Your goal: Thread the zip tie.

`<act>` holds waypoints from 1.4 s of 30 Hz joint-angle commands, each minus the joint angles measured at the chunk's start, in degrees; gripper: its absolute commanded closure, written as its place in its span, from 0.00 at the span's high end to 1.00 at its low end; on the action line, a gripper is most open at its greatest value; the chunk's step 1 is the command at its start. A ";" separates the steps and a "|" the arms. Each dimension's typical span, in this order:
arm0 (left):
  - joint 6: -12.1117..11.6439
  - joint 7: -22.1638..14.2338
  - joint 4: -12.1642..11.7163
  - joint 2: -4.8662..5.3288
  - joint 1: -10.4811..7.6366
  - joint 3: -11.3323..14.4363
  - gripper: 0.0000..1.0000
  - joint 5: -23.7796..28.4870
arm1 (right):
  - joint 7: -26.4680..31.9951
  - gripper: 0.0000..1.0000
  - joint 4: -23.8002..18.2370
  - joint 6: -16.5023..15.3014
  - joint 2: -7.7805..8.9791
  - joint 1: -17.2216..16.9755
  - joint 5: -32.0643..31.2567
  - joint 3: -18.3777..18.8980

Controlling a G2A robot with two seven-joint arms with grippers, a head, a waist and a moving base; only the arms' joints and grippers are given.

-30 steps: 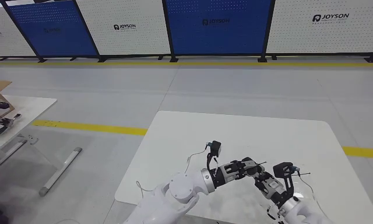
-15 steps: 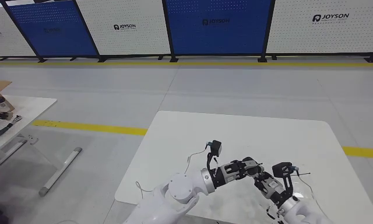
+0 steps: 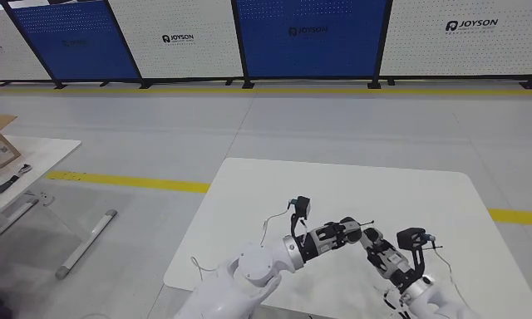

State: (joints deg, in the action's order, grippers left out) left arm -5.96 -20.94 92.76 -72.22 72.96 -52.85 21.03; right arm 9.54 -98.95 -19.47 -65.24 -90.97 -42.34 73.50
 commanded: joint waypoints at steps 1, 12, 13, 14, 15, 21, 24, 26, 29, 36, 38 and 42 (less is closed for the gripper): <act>-0.20 0.42 -0.72 0.00 -0.08 -0.64 0.00 1.05 | -1.33 1.00 -0.88 -0.01 0.17 -1.03 0.63 1.22; 2.70 -1.25 -6.74 0.27 -0.94 -3.76 0.00 6.32 | -12.19 1.00 -5.49 -0.01 2.16 -8.29 9.14 8.99; 2.75 -1.06 -7.37 0.23 -1.00 -3.78 0.00 6.58 | -13.26 1.00 -5.77 -0.01 2.39 -8.95 10.28 9.84; 2.73 -0.71 -8.08 0.20 -1.07 -3.90 0.00 6.88 | -14.36 1.00 -6.00 -0.01 2.62 -9.65 11.40 10.76; 2.55 -0.27 -8.89 0.16 -1.17 -4.03 0.00 7.19 | -15.49 1.00 -6.29 -0.01 2.93 -10.51 12.61 11.81; 0.87 2.23 -13.56 -0.19 -1.60 -4.37 0.00 8.71 | -20.71 1.00 -4.98 -0.01 3.98 -13.72 16.73 17.01; 0.63 2.67 -14.88 -0.44 -1.80 -4.13 0.00 10.18 | -20.71 1.00 -4.98 -0.01 3.98 -13.72 16.73 17.01; 0.63 2.67 -14.88 -0.44 -1.80 -4.13 0.00 10.18 | -20.71 1.00 -4.98 -0.01 3.98 -13.72 16.73 17.01; 0.63 2.67 -14.88 -0.44 -1.80 -4.13 0.00 10.18 | -20.71 1.00 -4.98 -0.01 3.98 -13.72 16.73 17.01; 0.63 2.67 -14.88 -0.44 -1.80 -4.13 0.00 10.18 | -20.71 1.00 -4.98 -0.01 3.98 -13.72 16.73 17.01; 0.63 2.67 -14.88 -0.44 -1.80 -4.13 0.00 10.18 | -20.71 1.00 -4.98 -0.01 3.98 -13.72 16.73 17.01; 0.63 2.67 -14.88 -0.44 -1.80 -4.13 0.00 10.18 | -20.71 1.00 -4.98 -0.01 3.98 -13.72 16.73 17.01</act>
State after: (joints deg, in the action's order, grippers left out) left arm -5.33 -18.27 77.87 -72.67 71.16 -56.98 31.20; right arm -11.16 -103.93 -19.48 -61.26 -104.68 -25.61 90.51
